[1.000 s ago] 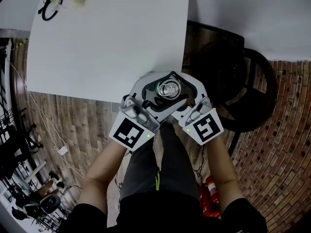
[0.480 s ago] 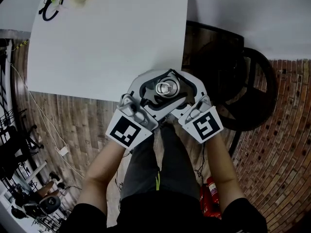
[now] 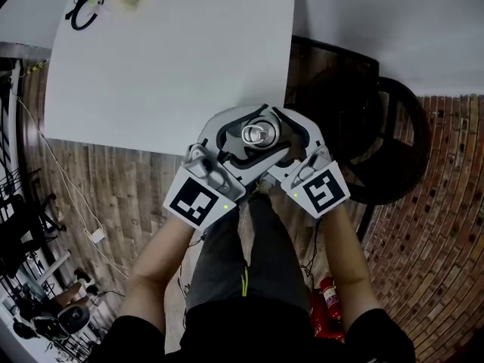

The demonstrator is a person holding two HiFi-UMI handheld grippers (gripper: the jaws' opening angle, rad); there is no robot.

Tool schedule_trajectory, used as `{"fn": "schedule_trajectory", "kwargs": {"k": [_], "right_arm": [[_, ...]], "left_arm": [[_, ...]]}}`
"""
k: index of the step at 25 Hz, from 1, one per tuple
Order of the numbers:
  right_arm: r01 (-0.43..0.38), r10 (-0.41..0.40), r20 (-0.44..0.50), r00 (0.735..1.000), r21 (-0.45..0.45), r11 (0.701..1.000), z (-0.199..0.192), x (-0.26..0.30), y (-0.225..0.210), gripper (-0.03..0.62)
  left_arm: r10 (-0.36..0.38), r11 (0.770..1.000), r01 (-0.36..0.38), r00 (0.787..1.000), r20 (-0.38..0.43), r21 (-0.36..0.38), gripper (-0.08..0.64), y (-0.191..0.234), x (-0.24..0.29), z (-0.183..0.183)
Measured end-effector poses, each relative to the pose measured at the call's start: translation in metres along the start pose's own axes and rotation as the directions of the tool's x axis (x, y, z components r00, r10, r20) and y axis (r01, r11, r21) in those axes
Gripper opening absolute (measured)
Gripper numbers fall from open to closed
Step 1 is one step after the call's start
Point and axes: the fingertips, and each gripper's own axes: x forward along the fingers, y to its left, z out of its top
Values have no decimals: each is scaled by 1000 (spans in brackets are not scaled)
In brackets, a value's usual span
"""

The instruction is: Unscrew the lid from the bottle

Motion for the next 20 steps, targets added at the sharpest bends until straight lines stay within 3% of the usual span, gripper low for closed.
{"fn": "schedule_trajectory", "kwargs": {"k": [8, 20], "right_arm": [[30, -32, -47, 998, -35, 999, -1, -23, -1, 337], [172, -173, -98, 980, -13, 985, 11, -79, 0, 336]], "left_arm": [[16, 1000, -16, 1000, 11, -1, 270, 2, -2, 16], [101, 994, -100, 994, -28, 42, 270, 5, -40, 52]]}}
